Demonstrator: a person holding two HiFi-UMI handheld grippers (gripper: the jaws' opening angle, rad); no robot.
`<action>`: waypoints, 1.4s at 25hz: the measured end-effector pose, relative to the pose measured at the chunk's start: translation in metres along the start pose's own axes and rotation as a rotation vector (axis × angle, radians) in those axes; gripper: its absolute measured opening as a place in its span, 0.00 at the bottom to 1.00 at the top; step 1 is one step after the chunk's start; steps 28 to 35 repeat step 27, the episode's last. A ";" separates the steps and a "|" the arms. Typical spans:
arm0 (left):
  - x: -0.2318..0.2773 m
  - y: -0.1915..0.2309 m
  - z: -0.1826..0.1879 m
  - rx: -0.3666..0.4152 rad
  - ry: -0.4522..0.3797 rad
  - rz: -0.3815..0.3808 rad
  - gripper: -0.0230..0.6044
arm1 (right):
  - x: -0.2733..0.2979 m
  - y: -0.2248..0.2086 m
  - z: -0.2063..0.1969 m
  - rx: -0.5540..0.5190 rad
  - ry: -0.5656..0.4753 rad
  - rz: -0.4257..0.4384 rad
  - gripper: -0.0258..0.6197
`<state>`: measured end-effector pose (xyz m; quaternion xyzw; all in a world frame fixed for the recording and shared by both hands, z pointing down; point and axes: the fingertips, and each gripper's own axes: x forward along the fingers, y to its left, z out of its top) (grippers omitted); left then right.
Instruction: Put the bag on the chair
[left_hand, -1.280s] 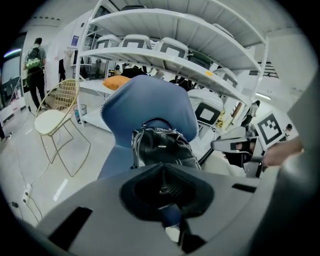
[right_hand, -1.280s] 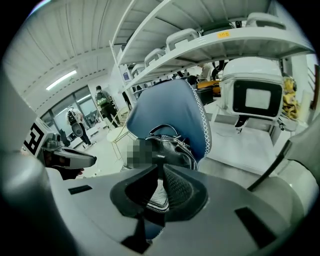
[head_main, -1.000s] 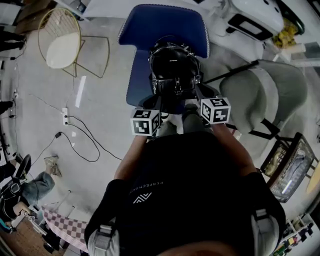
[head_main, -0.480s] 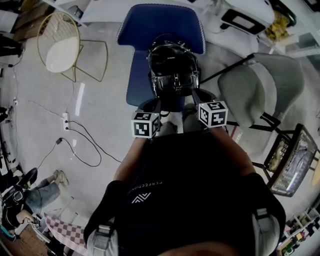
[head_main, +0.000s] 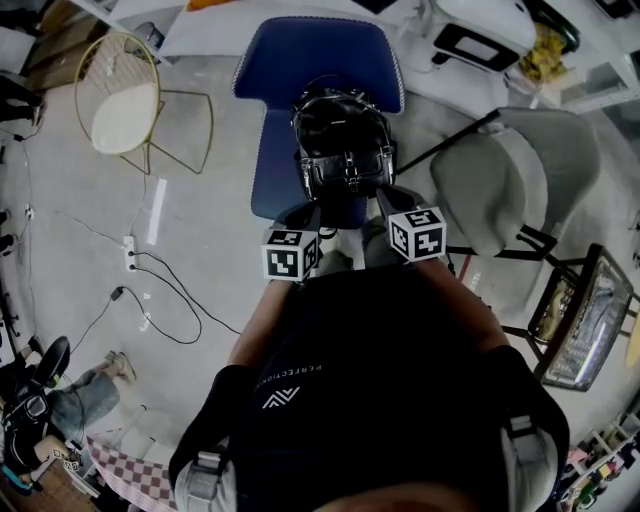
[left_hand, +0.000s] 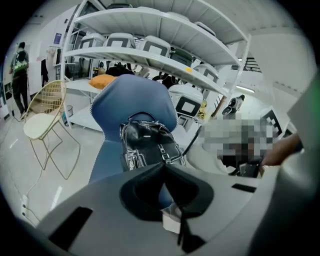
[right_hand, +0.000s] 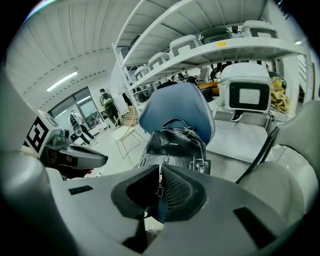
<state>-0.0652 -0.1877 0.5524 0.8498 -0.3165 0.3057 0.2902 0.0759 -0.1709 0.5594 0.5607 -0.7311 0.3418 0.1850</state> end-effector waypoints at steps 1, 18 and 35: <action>-0.001 0.000 0.000 0.002 -0.002 0.000 0.07 | 0.000 0.002 0.000 -0.007 0.001 0.003 0.11; 0.009 -0.004 0.007 0.029 0.004 -0.006 0.07 | -0.001 0.003 -0.001 -0.016 -0.002 0.010 0.11; 0.017 -0.004 0.009 0.029 0.013 -0.004 0.07 | 0.002 -0.005 0.004 -0.018 0.000 0.015 0.11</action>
